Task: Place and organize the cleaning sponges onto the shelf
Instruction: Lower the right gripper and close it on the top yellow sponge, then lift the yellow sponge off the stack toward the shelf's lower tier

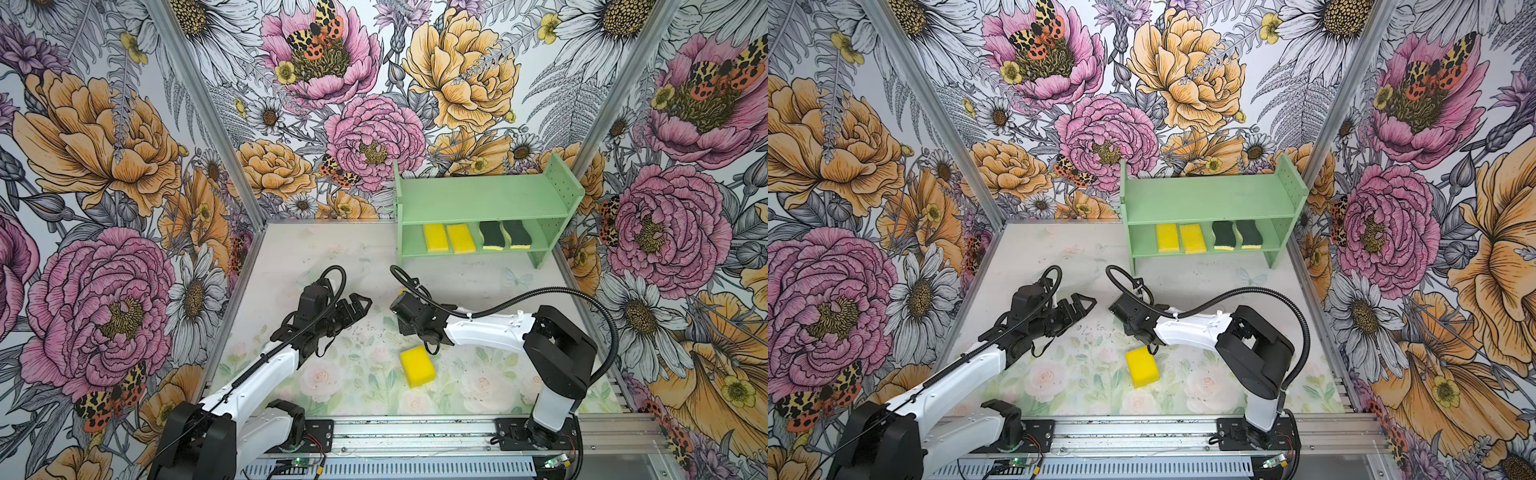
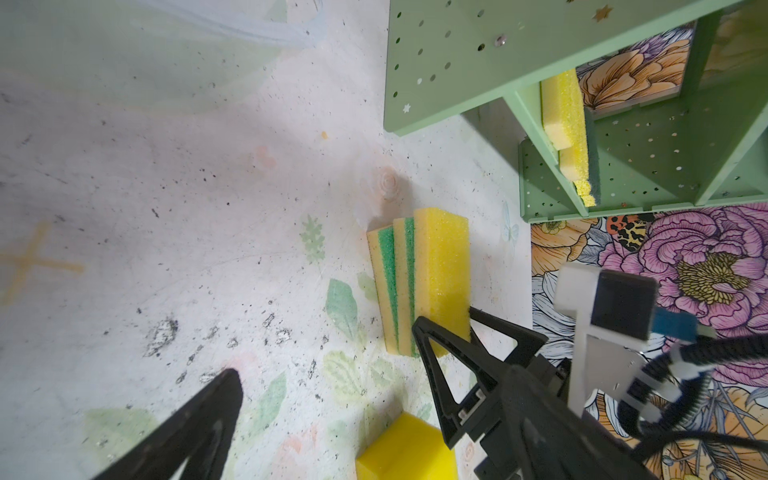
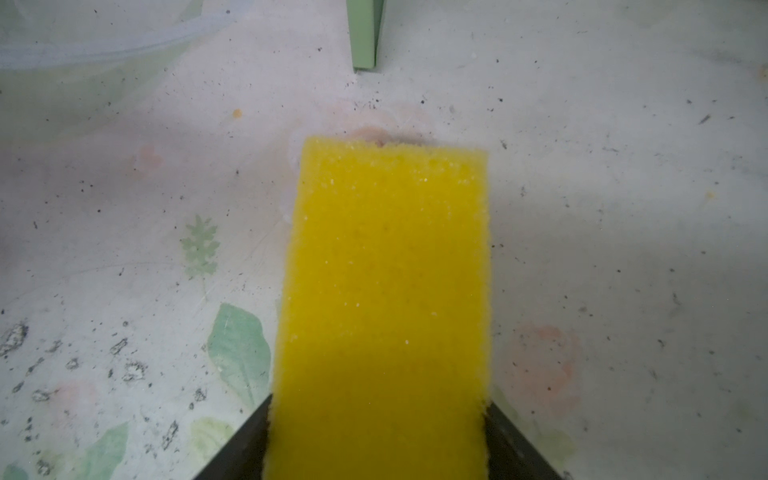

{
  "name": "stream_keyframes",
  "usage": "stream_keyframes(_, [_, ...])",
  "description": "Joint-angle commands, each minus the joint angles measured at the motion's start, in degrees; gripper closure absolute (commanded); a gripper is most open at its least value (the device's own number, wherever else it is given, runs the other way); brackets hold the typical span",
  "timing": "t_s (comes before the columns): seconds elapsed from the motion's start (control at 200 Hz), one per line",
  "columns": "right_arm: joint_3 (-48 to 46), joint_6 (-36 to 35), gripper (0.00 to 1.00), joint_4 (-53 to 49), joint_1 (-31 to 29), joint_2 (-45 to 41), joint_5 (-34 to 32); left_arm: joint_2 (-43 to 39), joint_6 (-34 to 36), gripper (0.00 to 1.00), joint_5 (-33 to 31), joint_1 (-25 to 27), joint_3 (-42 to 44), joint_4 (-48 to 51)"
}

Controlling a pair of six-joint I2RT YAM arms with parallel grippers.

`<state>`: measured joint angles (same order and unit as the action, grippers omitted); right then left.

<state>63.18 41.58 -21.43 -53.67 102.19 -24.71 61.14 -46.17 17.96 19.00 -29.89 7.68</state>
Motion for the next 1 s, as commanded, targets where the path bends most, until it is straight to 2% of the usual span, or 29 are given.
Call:
stream_keyframes(0.0, [-0.28,0.50,0.34,0.81,-0.43,-1.26,-1.93,-0.90,0.12,0.01,-0.84,0.56,0.50,0.45])
stream_keyframes(0.996, [-5.05,-0.55,0.46,4.48,-0.48,-9.01,-2.57,0.87,-0.15,0.01,-1.26,0.97,0.07,0.14])
